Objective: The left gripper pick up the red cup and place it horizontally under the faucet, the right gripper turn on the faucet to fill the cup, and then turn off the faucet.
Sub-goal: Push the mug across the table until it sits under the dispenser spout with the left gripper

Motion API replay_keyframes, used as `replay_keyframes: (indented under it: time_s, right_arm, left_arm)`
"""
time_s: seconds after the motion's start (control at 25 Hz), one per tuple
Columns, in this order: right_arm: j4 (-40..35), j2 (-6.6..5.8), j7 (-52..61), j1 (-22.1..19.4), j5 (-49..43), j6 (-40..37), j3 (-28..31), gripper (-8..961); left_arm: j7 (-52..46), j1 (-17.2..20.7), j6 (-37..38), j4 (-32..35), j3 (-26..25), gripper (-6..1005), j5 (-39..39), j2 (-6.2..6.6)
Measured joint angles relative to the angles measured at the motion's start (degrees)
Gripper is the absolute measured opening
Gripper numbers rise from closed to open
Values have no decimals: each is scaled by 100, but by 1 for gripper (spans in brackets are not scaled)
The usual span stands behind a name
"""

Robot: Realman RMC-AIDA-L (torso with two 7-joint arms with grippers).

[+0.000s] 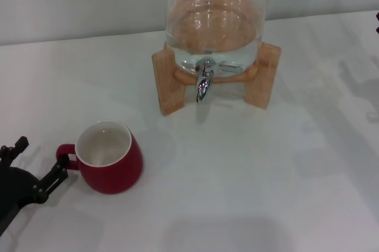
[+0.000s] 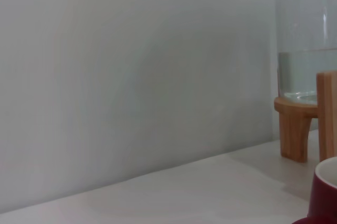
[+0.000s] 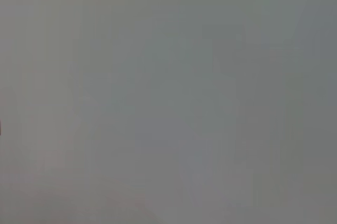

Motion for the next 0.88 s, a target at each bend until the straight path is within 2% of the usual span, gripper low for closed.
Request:
replay_keyframes:
  time_s: [0.72, 0.88]
  right_arm:
    - [0, 0, 1, -7, 0, -42, 0, 842]
    - [0, 0, 1, -9, 0, -45, 0, 842]
  left_arm:
    - [0, -25, 22, -58, -6, 876, -44, 9]
    - [-1, -25, 22, -58, -6, 785, -51, 10]
